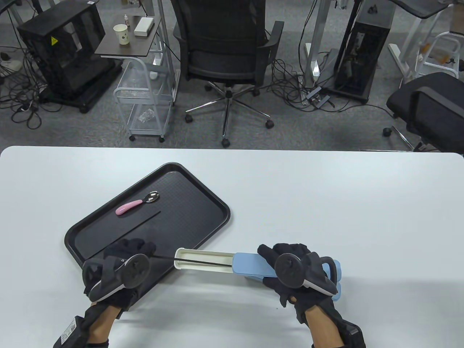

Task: Slide to open lunch boxes and place utensils

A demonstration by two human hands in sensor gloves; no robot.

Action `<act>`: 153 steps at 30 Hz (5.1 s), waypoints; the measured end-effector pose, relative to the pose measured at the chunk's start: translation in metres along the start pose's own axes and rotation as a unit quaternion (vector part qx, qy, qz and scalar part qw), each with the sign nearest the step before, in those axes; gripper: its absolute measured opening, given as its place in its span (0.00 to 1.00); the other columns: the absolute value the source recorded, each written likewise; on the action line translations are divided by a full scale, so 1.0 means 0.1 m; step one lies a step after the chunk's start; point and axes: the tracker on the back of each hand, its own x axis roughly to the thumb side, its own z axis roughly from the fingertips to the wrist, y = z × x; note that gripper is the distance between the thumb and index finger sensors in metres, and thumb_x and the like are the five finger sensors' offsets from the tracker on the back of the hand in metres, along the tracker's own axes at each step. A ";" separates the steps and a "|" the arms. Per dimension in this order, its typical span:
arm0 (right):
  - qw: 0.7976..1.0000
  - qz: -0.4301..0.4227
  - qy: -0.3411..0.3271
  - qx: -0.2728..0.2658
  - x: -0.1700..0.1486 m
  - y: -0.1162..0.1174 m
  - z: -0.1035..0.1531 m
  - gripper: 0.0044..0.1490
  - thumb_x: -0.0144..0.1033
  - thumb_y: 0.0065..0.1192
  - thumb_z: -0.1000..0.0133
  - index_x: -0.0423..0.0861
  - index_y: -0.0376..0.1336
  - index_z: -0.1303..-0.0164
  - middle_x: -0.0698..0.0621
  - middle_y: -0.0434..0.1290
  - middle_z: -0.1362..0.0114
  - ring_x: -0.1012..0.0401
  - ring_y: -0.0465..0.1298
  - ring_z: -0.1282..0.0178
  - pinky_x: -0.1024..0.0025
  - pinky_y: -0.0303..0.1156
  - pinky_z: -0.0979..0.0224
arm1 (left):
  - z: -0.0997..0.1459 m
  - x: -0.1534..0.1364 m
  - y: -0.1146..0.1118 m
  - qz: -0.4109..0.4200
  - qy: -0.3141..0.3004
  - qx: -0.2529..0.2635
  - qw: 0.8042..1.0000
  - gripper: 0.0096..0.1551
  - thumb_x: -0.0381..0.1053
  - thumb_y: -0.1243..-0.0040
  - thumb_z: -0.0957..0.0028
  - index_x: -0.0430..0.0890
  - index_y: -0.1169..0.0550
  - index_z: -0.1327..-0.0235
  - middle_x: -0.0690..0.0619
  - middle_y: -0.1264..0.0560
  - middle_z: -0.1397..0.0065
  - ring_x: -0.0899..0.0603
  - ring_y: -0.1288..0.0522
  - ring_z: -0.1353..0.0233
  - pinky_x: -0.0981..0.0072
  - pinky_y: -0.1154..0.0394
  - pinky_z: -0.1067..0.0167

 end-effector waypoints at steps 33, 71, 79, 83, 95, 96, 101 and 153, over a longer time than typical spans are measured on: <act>0.999 -0.004 -0.036 -0.006 0.19 0.01 -0.01 0.50 0.53 0.74 0.51 0.60 0.50 0.21 0.45 0.57 0.21 0.45 0.62 0.22 0.36 0.50 0.19 | 0.10 0.56 0.07 0.006 -0.102 0.039 0.994 0.28 0.52 0.38 0.54 0.59 0.27 0.37 0.53 0.33 0.27 0.41 0.31 0.32 0.44 0.37 0.36; 0.999 -0.010 -0.019 -0.023 0.10 -0.06 0.01 0.51 0.54 0.73 0.51 0.59 0.50 0.21 0.45 0.57 0.21 0.45 0.63 0.22 0.36 0.51 0.19 | -0.63 -1.15 -0.58 -0.011 0.334 -0.176 0.926 0.42 0.56 0.35 0.54 0.59 0.39 0.25 0.56 0.40 0.17 0.37 0.48 0.16 0.38 0.53 0.25; 1.000 -0.011 -0.016 -0.015 0.07 -0.05 0.00 0.50 0.54 0.73 0.51 0.60 0.50 0.21 0.45 0.57 0.21 0.45 0.63 0.22 0.36 0.51 0.19 | -0.69 -1.30 -0.92 -0.044 0.377 -0.257 0.889 0.41 0.56 0.35 0.54 0.59 0.38 0.26 0.56 0.37 0.19 0.37 0.48 0.16 0.37 0.53 0.25; 1.000 -0.016 -0.015 -0.020 0.06 -0.07 0.01 0.50 0.54 0.73 0.50 0.60 0.50 0.21 0.46 0.57 0.21 0.45 0.63 0.22 0.36 0.51 0.19 | -0.69 -1.31 -1.00 -0.061 0.381 -0.285 0.878 0.40 0.55 0.36 0.54 0.58 0.37 0.26 0.55 0.36 0.19 0.37 0.47 0.17 0.37 0.52 0.26; 1.000 -0.014 -0.017 -0.012 0.07 -0.06 0.01 0.50 0.54 0.73 0.51 0.60 0.50 0.21 0.45 0.57 0.21 0.45 0.63 0.22 0.36 0.51 0.19 | -0.79 -1.02 -1.07 -0.191 0.352 -0.256 0.880 0.24 0.50 0.36 0.54 0.50 0.23 0.44 0.50 0.22 0.34 0.40 0.31 0.25 0.38 0.45 0.27; 1.000 -0.014 -0.016 -0.012 0.07 -0.06 0.01 0.50 0.54 0.73 0.51 0.60 0.51 0.21 0.45 0.57 0.21 0.45 0.63 0.22 0.36 0.51 0.19 | -0.80 -1.00 -1.07 -0.205 0.348 -0.253 0.879 0.23 0.50 0.36 0.54 0.50 0.22 0.45 0.51 0.21 0.36 0.40 0.30 0.26 0.39 0.44 0.27; 1.000 -0.016 -0.016 -0.014 0.06 -0.06 0.01 0.50 0.54 0.73 0.51 0.59 0.51 0.21 0.45 0.57 0.21 0.45 0.63 0.22 0.36 0.51 0.19 | -0.80 -0.99 -1.05 -0.220 0.337 -0.257 0.878 0.22 0.51 0.37 0.55 0.50 0.22 0.47 0.51 0.20 0.38 0.41 0.29 0.27 0.39 0.43 0.27; 1.000 -0.008 0.005 -0.007 -0.02 -0.03 -0.01 0.51 0.53 0.74 0.51 0.59 0.50 0.21 0.45 0.57 0.21 0.44 0.62 0.22 0.36 0.51 0.19 | 0.04 -0.19 0.01 0.027 0.065 0.056 0.996 0.23 0.50 0.46 0.52 0.67 0.28 0.43 0.55 0.28 0.32 0.41 0.31 0.31 0.36 0.48 0.27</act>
